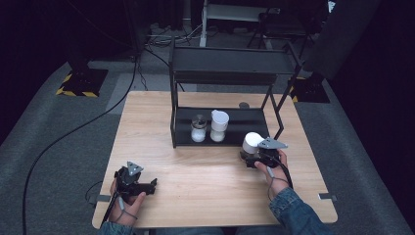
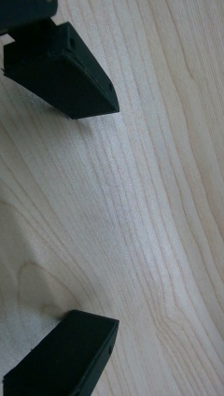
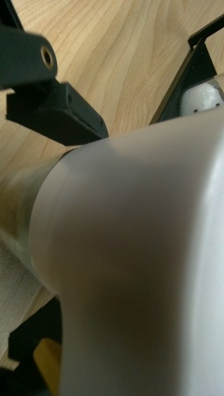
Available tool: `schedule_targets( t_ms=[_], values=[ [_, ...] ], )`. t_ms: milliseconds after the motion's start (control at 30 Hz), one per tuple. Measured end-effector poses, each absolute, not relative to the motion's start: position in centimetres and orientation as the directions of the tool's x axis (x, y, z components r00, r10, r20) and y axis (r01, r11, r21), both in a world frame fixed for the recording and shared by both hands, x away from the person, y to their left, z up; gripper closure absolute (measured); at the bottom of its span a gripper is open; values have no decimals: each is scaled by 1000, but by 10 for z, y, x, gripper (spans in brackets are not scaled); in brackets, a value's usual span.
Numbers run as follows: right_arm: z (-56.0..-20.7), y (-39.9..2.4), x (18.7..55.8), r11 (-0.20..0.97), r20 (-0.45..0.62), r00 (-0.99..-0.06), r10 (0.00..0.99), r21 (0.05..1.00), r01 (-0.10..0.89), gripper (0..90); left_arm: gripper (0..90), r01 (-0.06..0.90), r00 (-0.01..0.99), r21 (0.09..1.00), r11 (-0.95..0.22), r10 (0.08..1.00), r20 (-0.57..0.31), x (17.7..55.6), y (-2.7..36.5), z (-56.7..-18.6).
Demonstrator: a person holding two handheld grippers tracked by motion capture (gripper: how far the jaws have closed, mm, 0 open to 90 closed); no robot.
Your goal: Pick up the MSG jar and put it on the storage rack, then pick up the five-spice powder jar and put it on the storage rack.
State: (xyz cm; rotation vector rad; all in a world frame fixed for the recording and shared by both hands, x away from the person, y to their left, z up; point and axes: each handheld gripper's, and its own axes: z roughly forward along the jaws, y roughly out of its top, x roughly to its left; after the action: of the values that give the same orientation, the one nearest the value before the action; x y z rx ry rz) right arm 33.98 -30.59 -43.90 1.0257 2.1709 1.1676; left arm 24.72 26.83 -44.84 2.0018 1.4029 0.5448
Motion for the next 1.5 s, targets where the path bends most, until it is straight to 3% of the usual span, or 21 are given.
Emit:
schedule_targets(
  t_ms=[133, 300, 700, 1500],
  values=[
    [-440, -306, 340, 369, -62, -617, 785, 846, 384, 286, 11, 678, 349, 696, -238, 937, -19, 247, 268, -448],
    [-442, -308, 339, 352, -47, -616, 786, 854, 384, 300, 11, 678, 349, 695, -238, 937, -19, 247, 268, -448],
    [-439, -310, 338, 344, -39, -619, 784, 858, 381, 304, 11, 678, 349, 695, -238, 937, -19, 247, 268, -448],
    [-399, -315, 346, 341, -64, -604, 794, 870, 357, 304, 9, 679, 349, 695, -238, 937, -20, 247, 268, -448]
  ],
)
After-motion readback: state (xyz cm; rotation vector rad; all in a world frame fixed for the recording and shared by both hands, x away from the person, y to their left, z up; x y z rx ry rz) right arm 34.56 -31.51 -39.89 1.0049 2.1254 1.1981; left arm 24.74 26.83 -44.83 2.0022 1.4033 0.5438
